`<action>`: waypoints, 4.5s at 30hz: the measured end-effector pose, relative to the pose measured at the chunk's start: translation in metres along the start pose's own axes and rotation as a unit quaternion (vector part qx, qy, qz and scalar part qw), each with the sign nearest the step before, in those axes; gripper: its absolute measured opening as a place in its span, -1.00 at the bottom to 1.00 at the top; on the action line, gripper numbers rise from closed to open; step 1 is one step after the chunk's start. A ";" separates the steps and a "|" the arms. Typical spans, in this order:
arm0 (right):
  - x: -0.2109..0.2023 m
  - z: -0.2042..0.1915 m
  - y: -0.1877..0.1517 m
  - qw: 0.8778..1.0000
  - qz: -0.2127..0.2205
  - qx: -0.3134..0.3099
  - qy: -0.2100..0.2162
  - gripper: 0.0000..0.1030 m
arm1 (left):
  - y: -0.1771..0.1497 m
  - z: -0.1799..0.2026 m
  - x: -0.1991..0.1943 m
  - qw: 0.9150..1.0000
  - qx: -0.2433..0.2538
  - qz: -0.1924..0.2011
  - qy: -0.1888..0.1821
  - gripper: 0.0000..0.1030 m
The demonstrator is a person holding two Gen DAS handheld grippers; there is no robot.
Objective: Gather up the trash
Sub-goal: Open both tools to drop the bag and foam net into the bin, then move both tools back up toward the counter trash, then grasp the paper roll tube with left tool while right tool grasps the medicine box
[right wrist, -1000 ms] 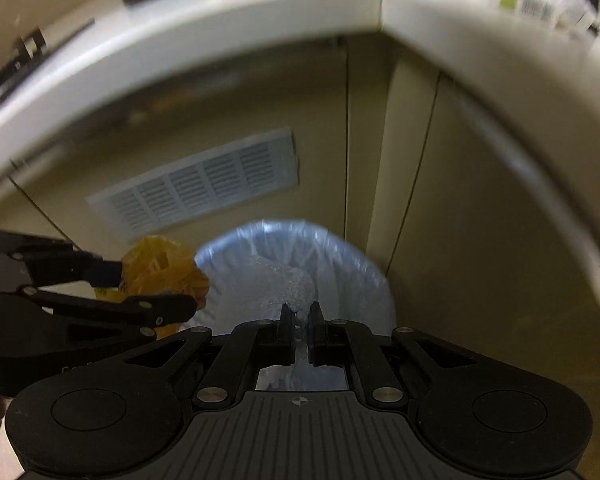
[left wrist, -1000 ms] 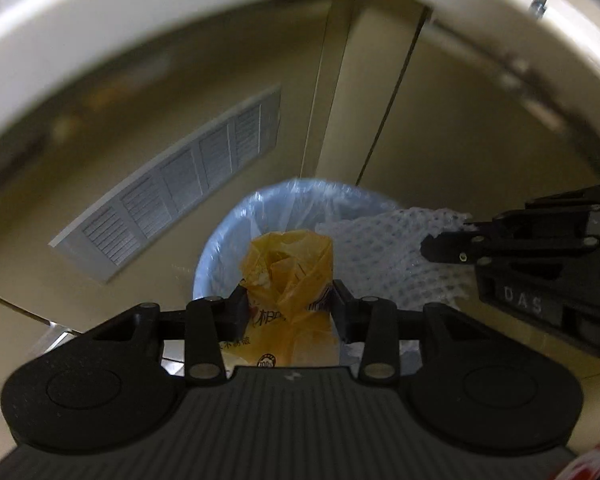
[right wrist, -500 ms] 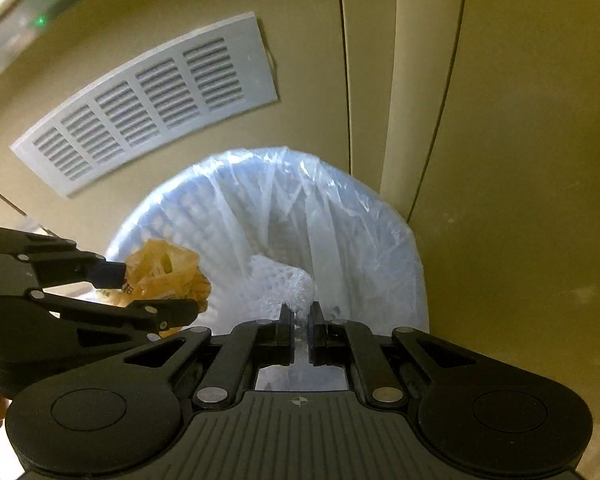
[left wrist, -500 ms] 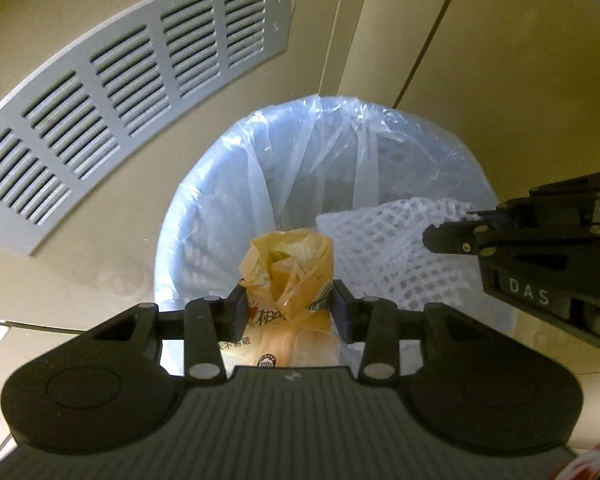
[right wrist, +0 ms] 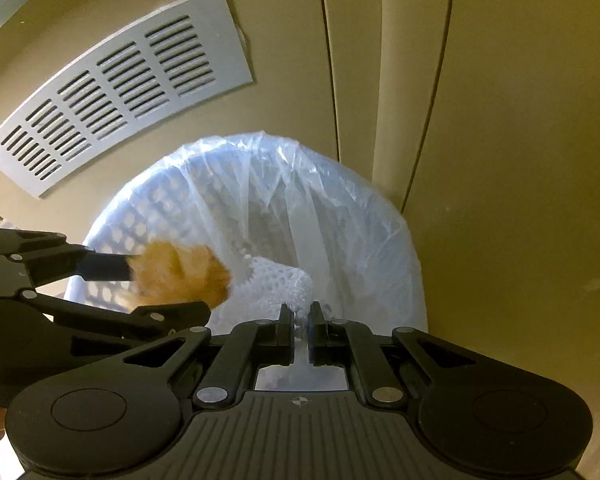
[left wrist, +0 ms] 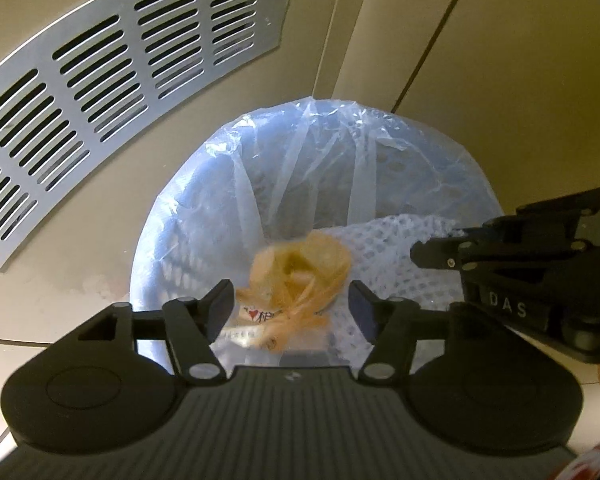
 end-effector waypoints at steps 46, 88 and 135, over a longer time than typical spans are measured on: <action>-0.160 -0.037 -0.051 0.993 0.102 0.046 0.038 0.64 | -0.063 -0.011 -0.195 0.994 -0.005 0.110 0.014 0.34; -0.315 0.066 0.081 0.940 0.301 0.155 -0.038 0.64 | 0.178 0.039 -0.278 0.956 0.176 0.236 -0.019 0.14; -0.264 0.100 0.172 0.943 0.288 0.144 -0.087 0.64 | 0.288 0.050 -0.216 0.956 0.212 0.202 -0.033 -0.12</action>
Point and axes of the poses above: each gripper's, at about its wrist camera, not at the fingertips, and x roughly the way its jaws point, z to its right, y to its top, the point moved 4 cm from there along x, roughly the way its jaws point, and after that the axes turned 10 degrees about -z, right-handed, at the moved point
